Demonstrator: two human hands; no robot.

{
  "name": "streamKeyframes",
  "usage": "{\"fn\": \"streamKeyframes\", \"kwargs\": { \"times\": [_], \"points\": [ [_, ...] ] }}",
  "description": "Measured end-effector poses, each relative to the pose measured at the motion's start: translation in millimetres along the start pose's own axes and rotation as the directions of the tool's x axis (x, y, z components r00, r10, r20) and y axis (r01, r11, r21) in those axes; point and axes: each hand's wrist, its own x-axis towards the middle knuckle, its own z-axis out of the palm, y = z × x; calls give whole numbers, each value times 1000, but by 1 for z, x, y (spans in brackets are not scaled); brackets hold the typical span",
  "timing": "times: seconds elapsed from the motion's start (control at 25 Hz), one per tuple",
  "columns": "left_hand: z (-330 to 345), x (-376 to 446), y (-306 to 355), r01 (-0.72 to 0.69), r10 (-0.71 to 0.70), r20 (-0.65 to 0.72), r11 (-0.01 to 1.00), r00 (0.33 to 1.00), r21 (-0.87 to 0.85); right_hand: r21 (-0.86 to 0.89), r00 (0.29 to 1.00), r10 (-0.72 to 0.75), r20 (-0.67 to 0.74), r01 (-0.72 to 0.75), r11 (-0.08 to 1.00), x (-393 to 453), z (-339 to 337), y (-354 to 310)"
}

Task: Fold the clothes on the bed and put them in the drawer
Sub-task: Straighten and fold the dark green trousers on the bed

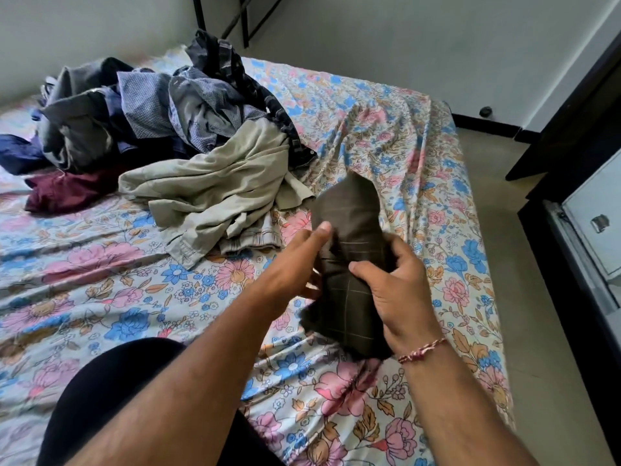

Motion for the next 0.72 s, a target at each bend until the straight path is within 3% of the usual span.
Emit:
{"fn": "streamKeyframes", "kwargs": {
  "times": [0.04, 0.08, 0.12, 0.16, 0.2, 0.24, 0.28, 0.32, 0.36, 0.48, 0.6, 0.72],
  "points": [
    [3, -5, 7, 18, 0, 100, 983, 995, -185, -228, 976, -209, 61, 218, 949, 0, -4, -13],
    [6, -8, 9, 48, 16, 189, 944, 982, -326, -473, 895, -407, 182, 443, 762, 0, -11, -25],
    [8, -8, 8, 84, 16, 236, 910, 972, -407, -626, 787, -515, 340, 598, 501, 3, -17, -35],
    [8, -4, 4, 112, -22, 208, 894, 978, -434, -661, 708, -510, 489, 682, 313, 8, -23, -39],
    [5, 0, 1, 130, -90, 112, 885, 990, -447, -623, 662, -448, 601, 739, 256, 14, -30, -37],
    [-3, 5, -2, 148, -175, -16, 874, 984, -462, -559, 648, -384, 658, 762, 327, 18, -37, -31],
    [-15, 11, -7, 166, -257, -122, 853, 959, -496, -492, 666, -358, 655, 735, 467, 21, -44, -21],
    [-26, 14, -8, 167, -303, -189, 839, 934, -519, -452, 713, -368, 596, 678, 580, 24, -50, -8],
    [-37, 15, -6, 170, -316, -221, 847, 923, -503, -470, 771, -380, 511, 621, 628, 27, -55, 8],
    [-35, 15, 0, 219, -274, -159, 930, 948, -294, -675, 862, -302, 408, 507, 536, 37, -62, 60],
    [-12, 18, -11, 257, -258, -135, 966, 957, -24, -666, 857, -211, 470, 501, 553, 46, -60, 88],
    [0, 24, -21, 183, -168, -221, 982, 961, 47, -652, 866, -233, 442, 489, 580, 50, -65, 94]
  ]
}}
